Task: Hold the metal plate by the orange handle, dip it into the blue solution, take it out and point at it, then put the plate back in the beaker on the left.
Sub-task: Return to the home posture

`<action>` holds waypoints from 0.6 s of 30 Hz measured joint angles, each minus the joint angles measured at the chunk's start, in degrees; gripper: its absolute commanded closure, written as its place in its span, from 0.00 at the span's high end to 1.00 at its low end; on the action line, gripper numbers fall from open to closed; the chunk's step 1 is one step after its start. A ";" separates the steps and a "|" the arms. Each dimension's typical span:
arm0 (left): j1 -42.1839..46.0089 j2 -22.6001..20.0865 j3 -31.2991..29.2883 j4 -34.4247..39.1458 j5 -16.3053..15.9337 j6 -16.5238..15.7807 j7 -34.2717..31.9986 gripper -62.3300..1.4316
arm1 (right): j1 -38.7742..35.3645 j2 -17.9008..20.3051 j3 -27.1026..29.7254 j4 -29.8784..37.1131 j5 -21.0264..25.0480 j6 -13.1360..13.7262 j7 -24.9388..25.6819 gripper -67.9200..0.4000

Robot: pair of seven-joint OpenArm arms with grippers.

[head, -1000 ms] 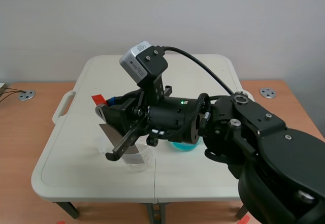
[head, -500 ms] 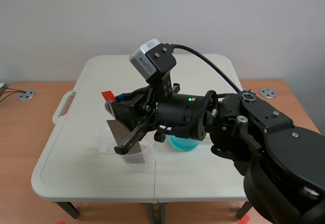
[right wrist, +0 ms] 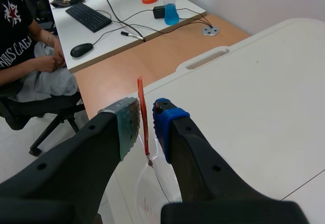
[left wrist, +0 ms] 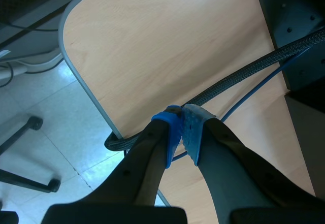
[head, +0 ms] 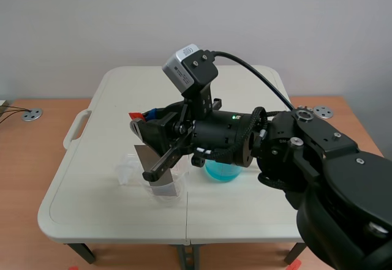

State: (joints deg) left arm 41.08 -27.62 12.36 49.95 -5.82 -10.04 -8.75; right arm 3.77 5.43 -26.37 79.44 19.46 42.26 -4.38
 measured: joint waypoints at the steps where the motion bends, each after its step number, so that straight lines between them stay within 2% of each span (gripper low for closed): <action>1: 0.00 0.00 0.00 0.00 0.02 0.00 0.00 0.09 | 0.00 0.00 0.00 0.00 0.00 0.00 0.00 0.17; 2: 0.00 0.00 0.00 0.00 0.33 0.00 0.00 0.14 | 0.00 0.00 0.00 0.00 0.00 0.00 0.00 0.19; 4: 0.00 0.00 0.00 0.00 2.25 -0.02 0.00 0.36 | 0.00 0.00 0.04 0.00 0.00 0.00 0.00 0.20; 8: 0.00 0.00 0.00 0.00 2.71 0.00 -0.04 1.00 | 0.00 0.11 1.01 0.00 0.02 0.00 0.02 0.20; 12: -0.11 0.00 0.00 0.00 2.58 0.00 -0.02 1.00 | 0.02 0.57 2.49 0.00 0.02 -0.02 0.02 0.20; 16: -0.74 0.00 0.00 0.00 2.60 0.00 0.00 1.00 | 0.02 0.76 3.39 0.00 0.02 -0.02 0.02 0.32; 18: -1.46 0.00 0.00 0.00 2.60 0.00 -0.02 1.00 | 0.02 0.76 3.72 0.00 0.00 -0.02 0.02 0.35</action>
State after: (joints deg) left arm 39.62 -27.62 12.36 49.95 -3.22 -10.04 -8.78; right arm 3.79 6.20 -22.65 79.44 19.46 42.24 -4.36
